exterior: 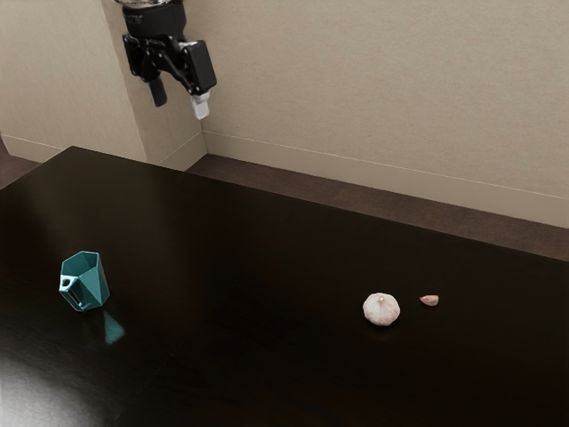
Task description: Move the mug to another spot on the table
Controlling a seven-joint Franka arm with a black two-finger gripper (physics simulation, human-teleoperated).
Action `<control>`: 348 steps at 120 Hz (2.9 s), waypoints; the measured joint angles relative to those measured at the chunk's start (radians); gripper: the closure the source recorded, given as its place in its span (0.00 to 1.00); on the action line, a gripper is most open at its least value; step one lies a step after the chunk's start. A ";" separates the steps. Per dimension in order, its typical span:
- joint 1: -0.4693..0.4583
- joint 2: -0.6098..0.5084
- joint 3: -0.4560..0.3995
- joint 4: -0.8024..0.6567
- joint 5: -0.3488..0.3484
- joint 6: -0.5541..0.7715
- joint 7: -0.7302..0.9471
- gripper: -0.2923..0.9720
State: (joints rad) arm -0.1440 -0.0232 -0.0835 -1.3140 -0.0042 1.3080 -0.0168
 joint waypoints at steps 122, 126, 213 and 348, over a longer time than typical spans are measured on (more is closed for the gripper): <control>-0.194 -0.118 0.779 -0.953 0.089 0.760 0.364 0.23; -0.193 -0.130 0.803 -0.973 0.103 0.773 0.396 0.23; -0.190 -0.063 0.937 -1.052 0.076 0.921 0.579 0.23; -0.186 0.093 0.936 -1.068 -0.062 1.147 0.461 0.48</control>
State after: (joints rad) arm -0.3302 0.0696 0.8529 -2.3816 -0.0665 2.4545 0.4442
